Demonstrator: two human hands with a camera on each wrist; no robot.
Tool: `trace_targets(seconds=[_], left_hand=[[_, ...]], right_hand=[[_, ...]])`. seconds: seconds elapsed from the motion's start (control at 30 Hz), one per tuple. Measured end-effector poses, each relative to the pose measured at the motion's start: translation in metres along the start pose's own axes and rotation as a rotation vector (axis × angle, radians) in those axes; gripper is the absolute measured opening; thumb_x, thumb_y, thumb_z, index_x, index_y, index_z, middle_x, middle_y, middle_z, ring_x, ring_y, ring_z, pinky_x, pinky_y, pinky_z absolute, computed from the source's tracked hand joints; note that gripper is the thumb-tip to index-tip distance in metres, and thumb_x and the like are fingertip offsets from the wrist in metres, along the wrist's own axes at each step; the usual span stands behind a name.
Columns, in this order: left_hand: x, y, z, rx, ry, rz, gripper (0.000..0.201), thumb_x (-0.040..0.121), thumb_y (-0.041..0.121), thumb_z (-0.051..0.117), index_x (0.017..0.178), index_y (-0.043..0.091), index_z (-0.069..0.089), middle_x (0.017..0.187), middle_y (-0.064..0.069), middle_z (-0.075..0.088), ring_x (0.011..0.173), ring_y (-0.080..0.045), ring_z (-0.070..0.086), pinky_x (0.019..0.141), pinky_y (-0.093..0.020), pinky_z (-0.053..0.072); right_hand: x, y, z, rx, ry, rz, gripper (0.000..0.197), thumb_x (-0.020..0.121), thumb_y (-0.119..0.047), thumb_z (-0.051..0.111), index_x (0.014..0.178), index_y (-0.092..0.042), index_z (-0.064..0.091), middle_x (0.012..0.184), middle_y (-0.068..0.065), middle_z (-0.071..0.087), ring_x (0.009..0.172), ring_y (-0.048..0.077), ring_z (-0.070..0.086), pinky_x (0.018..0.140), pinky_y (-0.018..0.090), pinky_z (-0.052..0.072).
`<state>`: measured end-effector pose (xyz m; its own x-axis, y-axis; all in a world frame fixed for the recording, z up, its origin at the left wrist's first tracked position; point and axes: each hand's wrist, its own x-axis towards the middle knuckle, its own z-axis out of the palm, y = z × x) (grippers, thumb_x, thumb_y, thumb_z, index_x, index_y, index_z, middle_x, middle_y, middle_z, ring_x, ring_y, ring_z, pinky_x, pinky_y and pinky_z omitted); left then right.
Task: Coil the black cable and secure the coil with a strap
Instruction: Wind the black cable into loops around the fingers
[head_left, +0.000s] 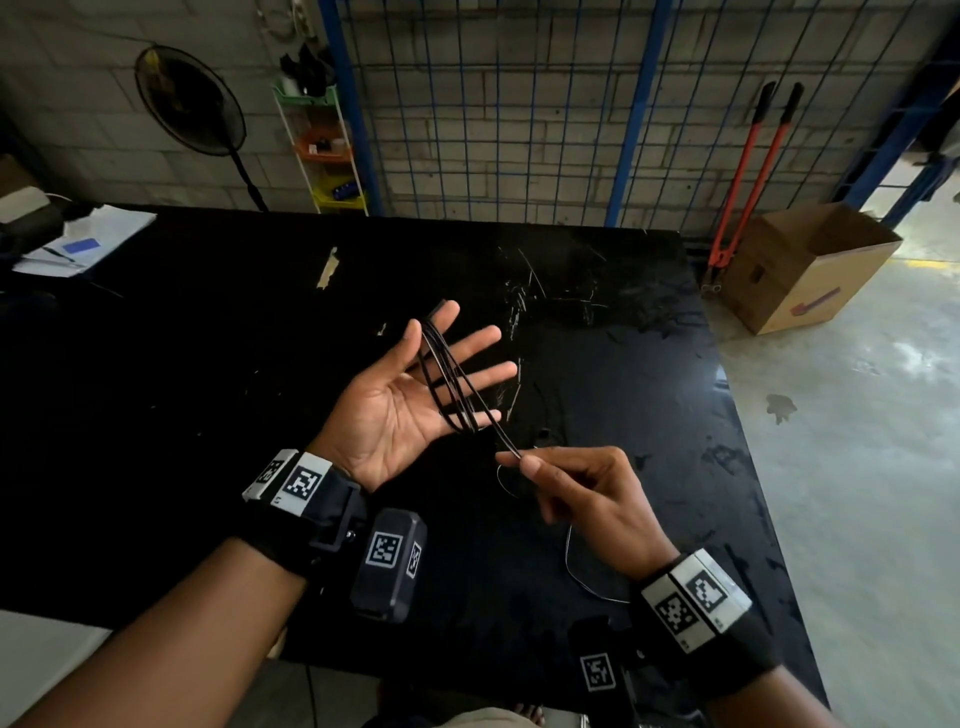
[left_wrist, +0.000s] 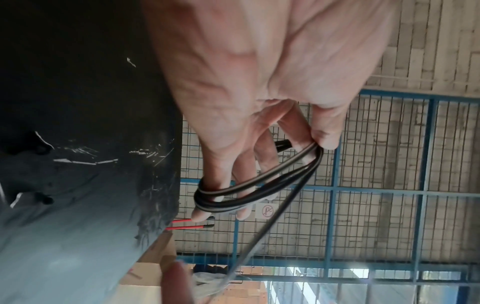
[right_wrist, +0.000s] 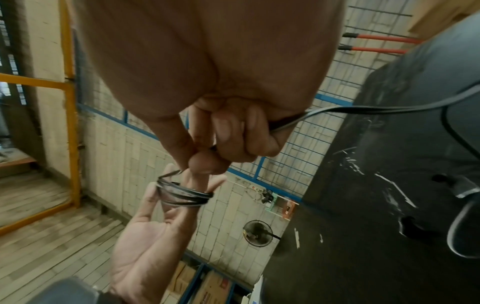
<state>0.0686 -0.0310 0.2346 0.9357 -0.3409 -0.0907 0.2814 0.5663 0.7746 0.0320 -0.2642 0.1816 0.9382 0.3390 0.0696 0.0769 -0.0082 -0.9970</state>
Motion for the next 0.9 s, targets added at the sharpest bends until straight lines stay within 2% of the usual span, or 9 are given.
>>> trace_targets(seconds=[0.07,0.17,0.23,0.37,0.47,0.53,0.67,0.73,0.9], left_hand=[[0.001,0.002,0.001,-0.039,-0.032,0.019,0.044,0.1,0.045,0.038,0.131,0.032,0.067,0.156,-0.016,0.053,0.139,-0.046,0.052,0.11,-0.076,0.033],[0.002,0.002,0.004,-0.114,-0.093,0.032,0.043,0.101,0.045,0.04,0.134,0.032,0.064,0.16,-0.017,0.046,0.144,-0.048,0.045,0.109,-0.076,0.033],[0.003,0.004,0.006,-0.167,-0.155,0.029,0.042,0.102,0.043,0.043,0.138,0.03,0.059,0.163,-0.018,0.038,0.148,-0.05,0.036,0.111,-0.078,0.027],[0.0,0.013,0.008,-0.267,-0.296,-0.002,0.041,0.105,0.036,0.046,0.142,0.02,0.055,0.165,-0.023,0.033,0.152,-0.056,0.016,0.114,-0.082,0.01],[-0.004,0.015,0.01,-0.25,-0.371,-0.095,0.04,0.105,0.033,0.05,0.141,0.016,0.058,0.162,-0.026,0.038,0.151,-0.057,0.012,0.114,-0.082,0.004],[-0.008,0.009,0.012,-0.208,-0.413,-0.167,0.04,0.105,0.033,0.052,0.141,0.016,0.059,0.161,-0.026,0.039,0.15,-0.058,0.012,0.114,-0.082,0.001],[-0.017,-0.016,0.014,-0.11,-0.462,-0.309,0.04,0.103,0.034,0.057,0.137,0.014,0.063,0.16,-0.028,0.038,0.146,-0.065,0.018,0.114,-0.083,0.002],[-0.021,-0.025,0.016,-0.046,-0.481,-0.359,0.039,0.101,0.033,0.06,0.134,0.012,0.066,0.158,-0.033,0.034,0.142,-0.071,0.022,0.114,-0.083,0.005],[-0.022,-0.038,0.02,0.239,-0.427,-0.423,0.044,0.1,0.033,0.062,0.135,0.008,0.065,0.153,-0.031,0.048,0.136,-0.064,0.044,0.115,-0.074,0.018]], right_hand=[[0.001,0.008,-0.002,0.071,-0.007,0.057,0.03,0.095,-0.026,0.064,0.111,-0.007,0.081,0.05,-0.002,0.054,0.046,0.007,0.045,0.052,0.015,0.037],[0.005,0.02,-0.004,0.112,-0.04,0.14,0.03,0.093,-0.029,0.065,0.11,-0.01,0.082,0.055,0.006,0.051,0.05,0.016,0.038,0.05,0.022,0.029],[0.007,0.03,-0.005,0.117,-0.067,0.188,0.029,0.095,-0.03,0.066,0.111,-0.013,0.082,0.058,0.007,0.052,0.052,0.018,0.036,0.051,0.028,0.025],[0.011,0.049,-0.018,0.022,-0.022,0.248,0.021,0.099,-0.024,0.066,0.106,-0.012,0.083,0.055,-0.001,0.052,0.048,0.006,0.041,0.047,0.016,0.032],[0.02,0.055,-0.029,-0.028,0.086,0.265,0.025,0.095,-0.023,0.072,0.093,0.0,0.079,0.045,-0.012,0.047,0.04,-0.001,0.036,0.044,0.015,0.029],[0.031,0.051,-0.035,-0.045,0.165,0.236,0.028,0.091,-0.023,0.075,0.083,0.005,0.075,0.044,-0.013,0.053,0.039,-0.004,0.039,0.044,0.013,0.031],[0.058,0.026,-0.046,-0.165,0.242,0.156,0.03,0.084,-0.035,0.082,0.07,-0.01,0.073,0.056,-0.005,0.065,0.051,0.002,0.053,0.053,0.019,0.042],[0.069,0.009,-0.047,-0.252,0.176,0.132,0.031,0.082,-0.039,0.084,0.068,-0.014,0.073,0.06,0.0,0.069,0.058,0.005,0.06,0.06,0.024,0.048],[0.081,-0.035,-0.035,-0.414,0.033,0.059,0.031,0.08,-0.041,0.086,0.061,-0.025,0.068,0.044,-0.017,0.053,0.044,-0.001,0.047,0.054,0.018,0.042]])
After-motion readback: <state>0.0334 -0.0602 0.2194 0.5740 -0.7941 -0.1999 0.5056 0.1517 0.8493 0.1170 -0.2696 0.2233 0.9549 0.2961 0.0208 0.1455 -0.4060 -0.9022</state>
